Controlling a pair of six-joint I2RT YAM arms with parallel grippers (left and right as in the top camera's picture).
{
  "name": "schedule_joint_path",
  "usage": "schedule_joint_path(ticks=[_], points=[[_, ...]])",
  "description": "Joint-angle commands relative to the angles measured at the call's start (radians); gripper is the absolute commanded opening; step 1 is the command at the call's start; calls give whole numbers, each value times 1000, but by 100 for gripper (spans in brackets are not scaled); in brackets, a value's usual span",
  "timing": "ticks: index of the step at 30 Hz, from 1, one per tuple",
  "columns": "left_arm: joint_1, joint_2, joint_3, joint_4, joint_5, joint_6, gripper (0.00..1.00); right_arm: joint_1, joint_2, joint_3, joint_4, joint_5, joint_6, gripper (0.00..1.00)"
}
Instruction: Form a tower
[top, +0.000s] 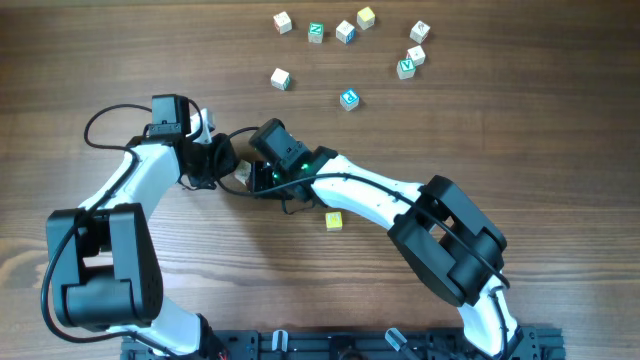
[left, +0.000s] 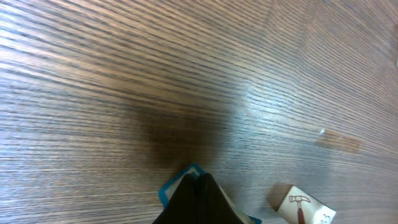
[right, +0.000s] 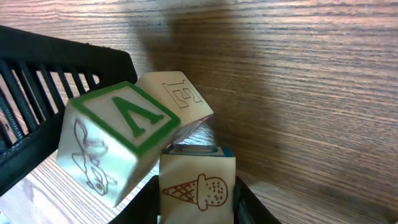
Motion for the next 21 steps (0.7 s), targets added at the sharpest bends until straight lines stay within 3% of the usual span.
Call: schedule_joint_path(ticks=[1,7,21], points=[[-4,10,-5,0,-38,14,5,-4,21,-7,6,-13,-15,5],[1,10,-5,0,-116,14,8,-4,21,-7,-11,-6,-32,4],[30,10,-5,31,-119,5,12,-4,21,-7,-10,-55,-33,4]])
